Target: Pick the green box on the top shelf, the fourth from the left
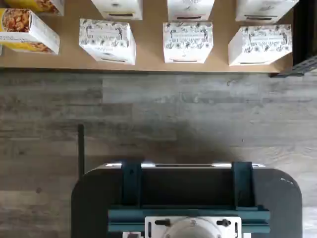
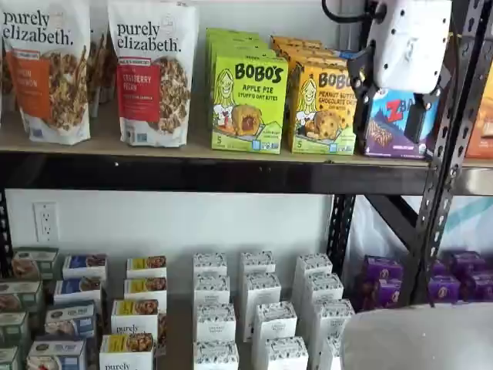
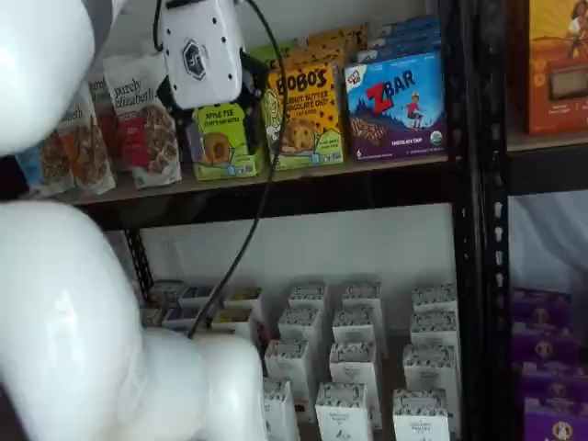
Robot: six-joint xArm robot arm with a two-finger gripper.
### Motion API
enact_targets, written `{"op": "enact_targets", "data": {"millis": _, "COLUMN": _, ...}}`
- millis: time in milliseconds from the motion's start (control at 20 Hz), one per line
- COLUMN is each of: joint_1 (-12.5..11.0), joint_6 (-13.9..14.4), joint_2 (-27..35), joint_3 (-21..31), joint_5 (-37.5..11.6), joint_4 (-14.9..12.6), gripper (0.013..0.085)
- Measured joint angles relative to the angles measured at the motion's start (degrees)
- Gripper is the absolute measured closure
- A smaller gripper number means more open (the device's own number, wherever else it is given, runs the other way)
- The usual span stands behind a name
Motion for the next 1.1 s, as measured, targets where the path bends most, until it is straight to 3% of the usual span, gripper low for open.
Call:
{"op": "enact_targets", "data": {"millis": 100, "joint_1": -3.42, "joint_6": -1.41, "joint_2": 2.00, "joint_3": -1.60, "joint_5": 3.45, "joint_4": 3.64, "gripper": 0.0130}}
{"op": "enact_targets", "data": {"millis": 150, "joint_1": -3.99, "joint_6": -1.72, "joint_2": 2.23, "joint_3": -1.79, "joint_5": 3.97, "joint_4": 4.43, "gripper": 0.0130}}
{"op": "enact_targets", "data": {"millis": 400, "joint_1": -3.77, "joint_6": -1.62, "joint_2": 2.14, "joint_3": -1.80, "joint_5": 3.92, "joint_4": 4.50, "gripper": 0.0130}}
{"op": "enact_targets", "data": {"millis": 850, "joint_1": 0.05, "joint_6": 1.26, "joint_2": 1.42, "joint_3": -1.04, "joint_5": 2.11, "joint_4": 2.84, "gripper": 0.0130}}
{"op": "enact_targets", "data": {"millis": 1100, "joint_1": 3.51, "joint_6": 3.84, "joint_2": 0.95, "joint_3": 0.02, "joint_5": -0.72, "joint_4": 1.07, "gripper": 0.0130}}
